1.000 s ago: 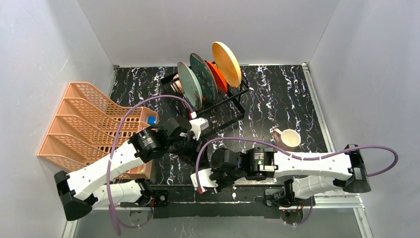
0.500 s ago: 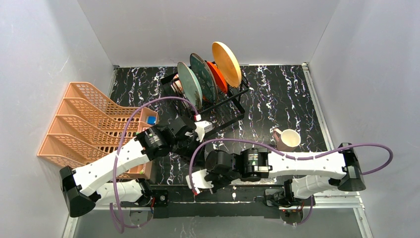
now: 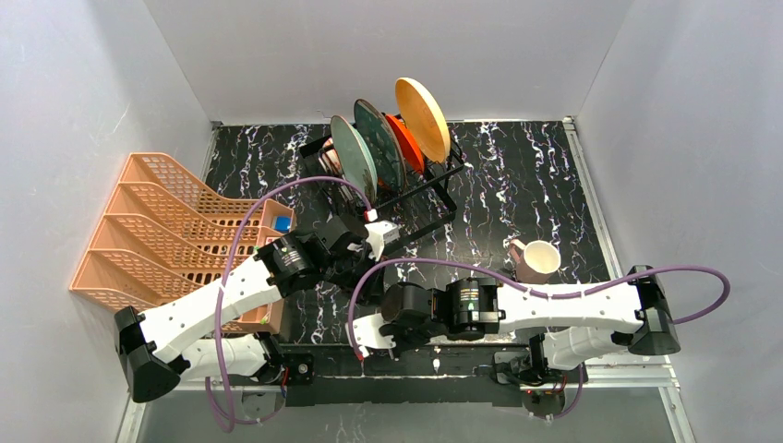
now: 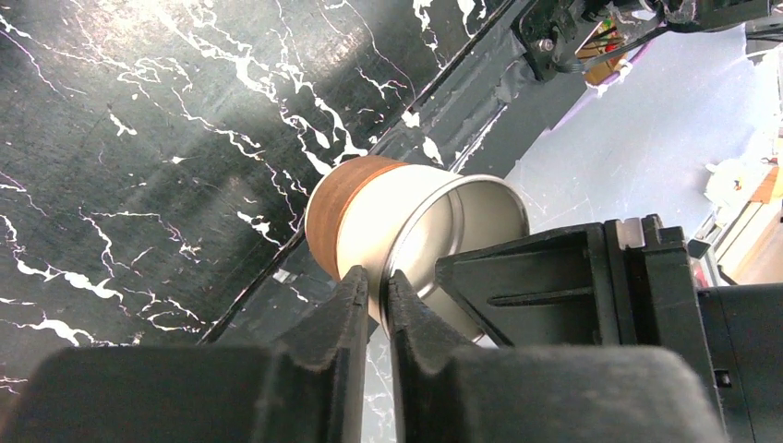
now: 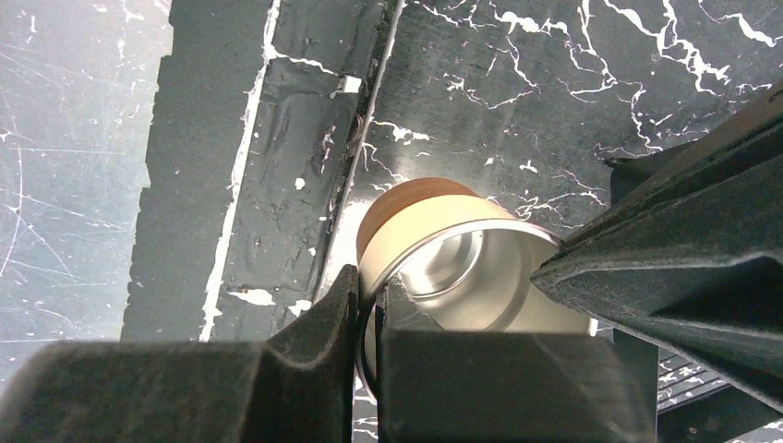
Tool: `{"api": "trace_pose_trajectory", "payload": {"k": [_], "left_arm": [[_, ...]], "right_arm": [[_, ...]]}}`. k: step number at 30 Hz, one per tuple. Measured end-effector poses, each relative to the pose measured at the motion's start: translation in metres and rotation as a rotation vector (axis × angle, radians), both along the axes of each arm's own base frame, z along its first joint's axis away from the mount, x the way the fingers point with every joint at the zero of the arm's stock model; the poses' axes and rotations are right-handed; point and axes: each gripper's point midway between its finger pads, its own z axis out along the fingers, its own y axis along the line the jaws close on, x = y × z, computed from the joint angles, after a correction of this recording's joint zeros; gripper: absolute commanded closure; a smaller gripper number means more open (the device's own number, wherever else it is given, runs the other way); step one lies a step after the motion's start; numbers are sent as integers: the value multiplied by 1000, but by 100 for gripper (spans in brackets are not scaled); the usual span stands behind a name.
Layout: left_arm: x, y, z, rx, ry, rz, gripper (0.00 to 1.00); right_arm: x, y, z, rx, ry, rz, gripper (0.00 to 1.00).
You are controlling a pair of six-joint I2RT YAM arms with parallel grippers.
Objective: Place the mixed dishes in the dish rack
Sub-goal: Pick up the cup at the corner of the board.
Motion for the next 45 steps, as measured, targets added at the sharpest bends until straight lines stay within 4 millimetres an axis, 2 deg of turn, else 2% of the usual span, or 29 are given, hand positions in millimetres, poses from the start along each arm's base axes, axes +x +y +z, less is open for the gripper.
{"api": "trace_pose_trajectory", "payload": {"k": [4,8,10,13,16,18,20,22,23,26,31,36,40,45], "left_arm": [[0,2,-2,11,1,-2,68],[1,3,-7,34,13,1,68],[2,4,-9,45,11,3,76],[4,6,-12,70,5,11,100],[8,9,-19,111,-26,0,100],[8,9,-21,124,-40,-16,100],[10,10,-21,126,-49,-15,100],[10,13,-23,137,-47,-9,100],[11,14,-23,141,-45,-1,100],[10,15,-23,143,-31,8,100],[10,14,-19,123,-29,24,100],[12,14,-15,97,-49,40,100],[7,23,-27,128,-39,46,100],[8,29,-34,107,-26,84,100]], "right_arm": [[3,2,4,10,-24,-3,99],[6,6,14,31,-41,-6,99],[7,8,13,26,-49,-4,99],[8,10,10,16,-57,-3,99],[8,17,11,28,-53,3,89],[7,18,11,34,-49,1,78],[8,19,12,38,-50,-5,71],[9,25,18,73,-62,-11,55],[11,28,25,103,-73,-17,53],[18,35,45,189,-102,-52,51],[24,35,75,298,-121,-96,47],[27,23,89,357,-117,-138,41],[41,10,114,468,-121,-249,37],[51,-10,129,586,-56,-419,22]]}}
